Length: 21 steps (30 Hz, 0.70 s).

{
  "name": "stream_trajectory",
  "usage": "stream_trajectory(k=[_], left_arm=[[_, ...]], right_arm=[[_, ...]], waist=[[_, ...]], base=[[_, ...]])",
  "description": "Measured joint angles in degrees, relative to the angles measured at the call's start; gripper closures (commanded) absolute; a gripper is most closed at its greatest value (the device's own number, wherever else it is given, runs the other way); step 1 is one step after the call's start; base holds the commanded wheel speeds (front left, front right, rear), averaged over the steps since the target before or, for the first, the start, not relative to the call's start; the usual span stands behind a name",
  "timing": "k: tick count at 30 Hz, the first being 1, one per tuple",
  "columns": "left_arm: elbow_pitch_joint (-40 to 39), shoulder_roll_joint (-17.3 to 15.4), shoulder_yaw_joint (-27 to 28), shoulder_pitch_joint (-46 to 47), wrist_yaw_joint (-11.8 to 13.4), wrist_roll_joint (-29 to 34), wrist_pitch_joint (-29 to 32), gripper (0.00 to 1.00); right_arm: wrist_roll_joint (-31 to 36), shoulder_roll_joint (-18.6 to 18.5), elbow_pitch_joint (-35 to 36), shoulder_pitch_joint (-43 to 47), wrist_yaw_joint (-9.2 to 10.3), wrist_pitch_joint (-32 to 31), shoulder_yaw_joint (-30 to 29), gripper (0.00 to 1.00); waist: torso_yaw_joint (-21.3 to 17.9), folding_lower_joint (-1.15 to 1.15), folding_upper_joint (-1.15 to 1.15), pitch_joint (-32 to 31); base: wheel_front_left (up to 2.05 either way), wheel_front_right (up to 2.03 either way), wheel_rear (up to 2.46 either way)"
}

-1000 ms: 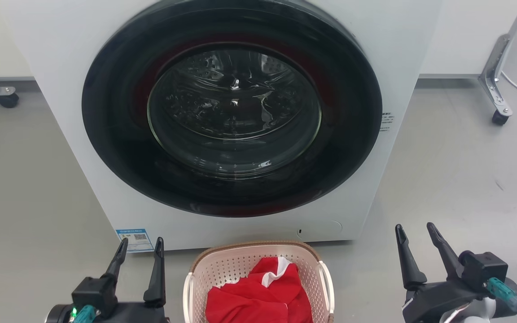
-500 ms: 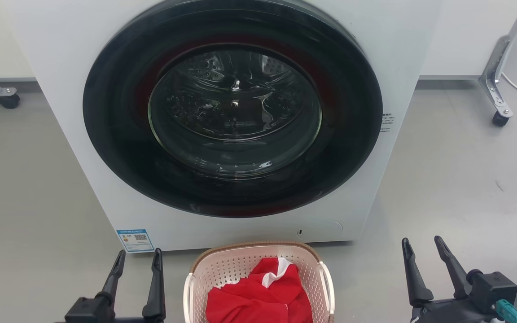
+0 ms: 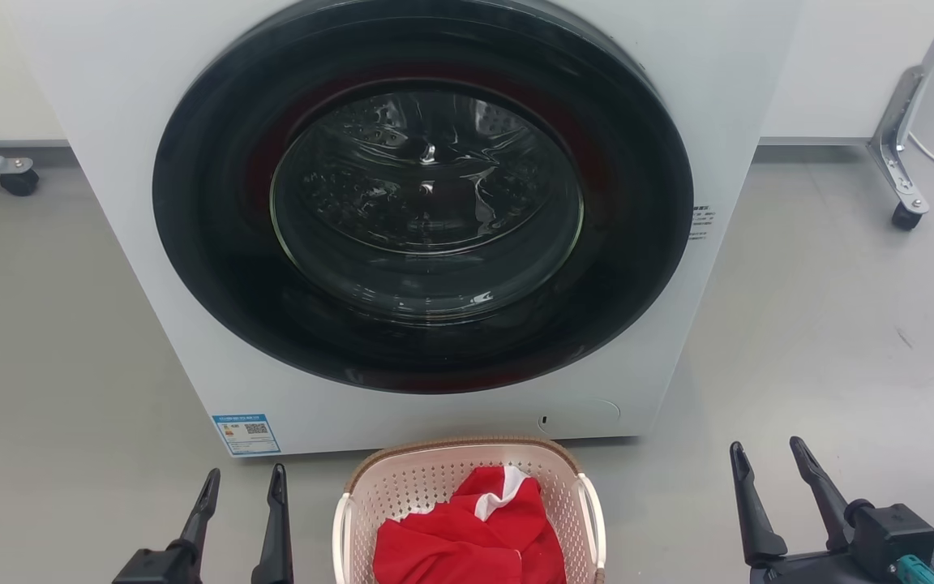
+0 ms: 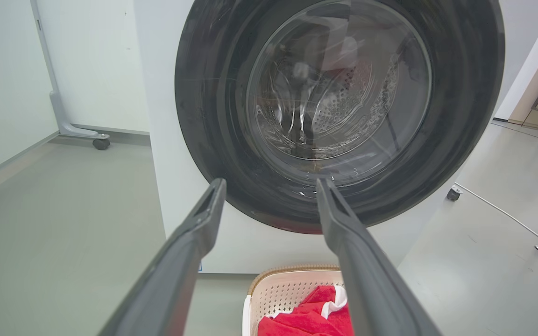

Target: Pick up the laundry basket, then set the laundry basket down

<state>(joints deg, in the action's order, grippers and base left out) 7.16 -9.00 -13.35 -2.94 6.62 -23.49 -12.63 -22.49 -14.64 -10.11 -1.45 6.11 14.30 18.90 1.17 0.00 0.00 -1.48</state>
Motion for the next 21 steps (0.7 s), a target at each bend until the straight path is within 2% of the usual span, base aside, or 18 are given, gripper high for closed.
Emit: stream_trajectory(k=[21], left_arm=[[-1.6,0.6,0.9,-1.0,0.5,0.8,3.0,0.00]], right_arm=[[0.9,0.0,0.9,0.9,0.51,0.0,-0.5,0.00]], waist=[[0.1,0.00,0.00,0.1]], base=[[0.00,0.00,0.00]])
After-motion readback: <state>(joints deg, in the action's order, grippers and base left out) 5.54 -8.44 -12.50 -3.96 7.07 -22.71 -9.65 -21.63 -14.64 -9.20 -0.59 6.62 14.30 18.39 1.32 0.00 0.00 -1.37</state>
